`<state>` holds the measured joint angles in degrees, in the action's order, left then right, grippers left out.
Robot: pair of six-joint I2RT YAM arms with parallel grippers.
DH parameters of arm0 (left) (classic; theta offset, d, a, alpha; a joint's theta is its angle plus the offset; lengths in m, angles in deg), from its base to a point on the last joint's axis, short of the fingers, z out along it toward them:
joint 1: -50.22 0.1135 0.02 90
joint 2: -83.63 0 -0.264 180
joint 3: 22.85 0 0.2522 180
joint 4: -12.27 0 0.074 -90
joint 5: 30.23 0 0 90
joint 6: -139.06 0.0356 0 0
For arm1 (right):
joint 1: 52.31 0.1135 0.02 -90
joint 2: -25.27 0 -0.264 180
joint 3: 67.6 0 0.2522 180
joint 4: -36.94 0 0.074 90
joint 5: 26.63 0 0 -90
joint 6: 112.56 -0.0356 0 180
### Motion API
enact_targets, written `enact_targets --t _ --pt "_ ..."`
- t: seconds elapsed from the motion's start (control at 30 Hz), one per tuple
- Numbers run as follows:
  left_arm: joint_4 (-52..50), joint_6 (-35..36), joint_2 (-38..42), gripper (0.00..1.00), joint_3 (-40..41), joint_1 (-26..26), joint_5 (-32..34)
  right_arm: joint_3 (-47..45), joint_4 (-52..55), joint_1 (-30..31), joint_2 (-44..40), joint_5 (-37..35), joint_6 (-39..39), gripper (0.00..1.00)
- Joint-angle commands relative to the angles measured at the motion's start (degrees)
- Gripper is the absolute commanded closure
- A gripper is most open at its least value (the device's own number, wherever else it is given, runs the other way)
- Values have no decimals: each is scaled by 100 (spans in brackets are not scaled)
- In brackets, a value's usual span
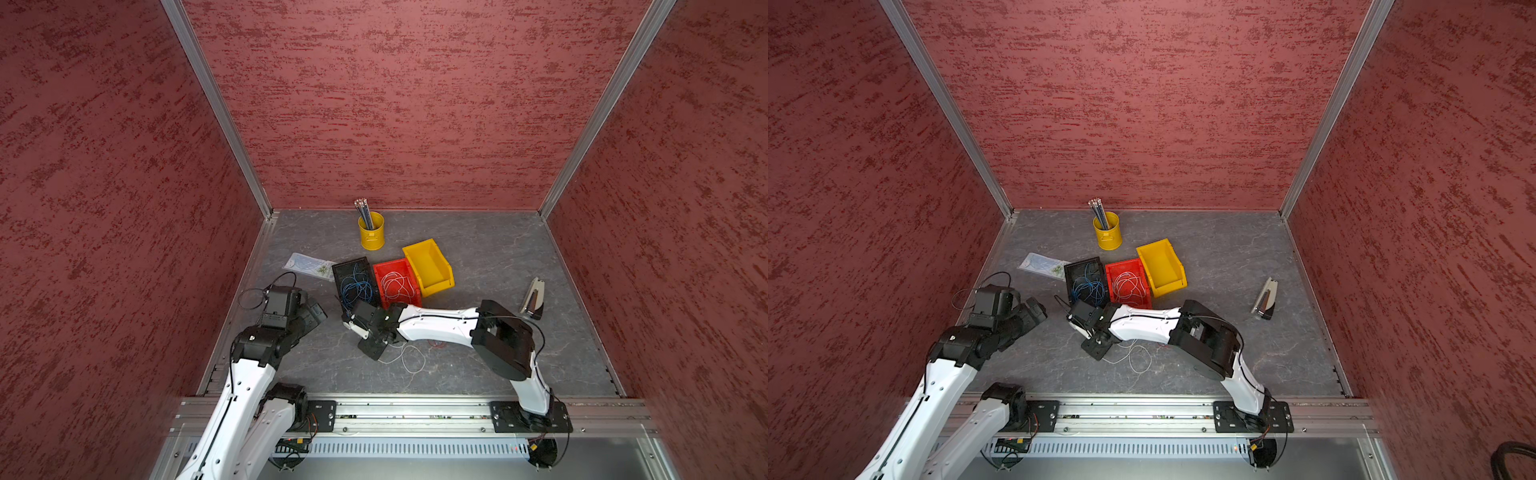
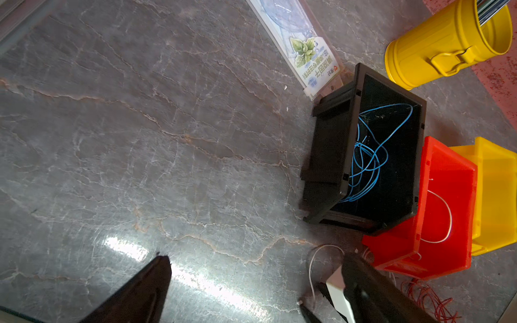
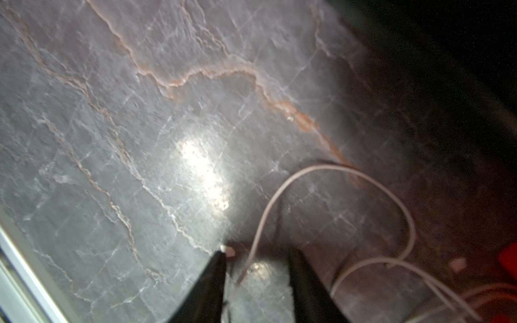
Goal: Untangle and sort cables by color
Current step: Pick up the cable at the center of the board.
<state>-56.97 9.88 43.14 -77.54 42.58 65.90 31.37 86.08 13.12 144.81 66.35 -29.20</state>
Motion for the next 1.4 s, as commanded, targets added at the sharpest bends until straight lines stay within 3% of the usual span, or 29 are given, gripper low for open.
enact_targets --t 0.0,0.03,0.07,0.27,0.47,0.7,0.97,1.1,1.27,1.37 --pt "-59 -16 63 0 -127 48 42 52 -28 24 -83 -312 -64 87" --pt "-46 -22 76 0 -141 44 14 -6 -46 27 -196 -345 -88 97" --pt "-42 -28 90 0 -143 51 -6 -66 -68 23 -330 -393 -108 100" --pt "206 104 235 0 -155 86 -437 -399 2 -13 -1561 -819 -300 100" --pt "932 357 487 0 -109 105 -1304 -243 436 -206 -2706 -997 -499 100" --pt "2361 428 781 0 224 105 -2557 856 1048 -486 -3400 -1246 -490 100" --pt "4365 807 654 0 553 -5 -4181 2755 1744 -873 -3195 -1219 -384 100" --pt "4953 1523 224 0 489 -625 -4492 3546 2010 -968 -3002 -1136 -398 100" --pt "4942 3096 -470 0 129 -2213 -3617 3938 1982 -1019 -2918 -845 -517 100" --pt "5609 3448 -858 0 215 -2629 -3620 4169 2025 -1032 -2835 -766 -593 100"
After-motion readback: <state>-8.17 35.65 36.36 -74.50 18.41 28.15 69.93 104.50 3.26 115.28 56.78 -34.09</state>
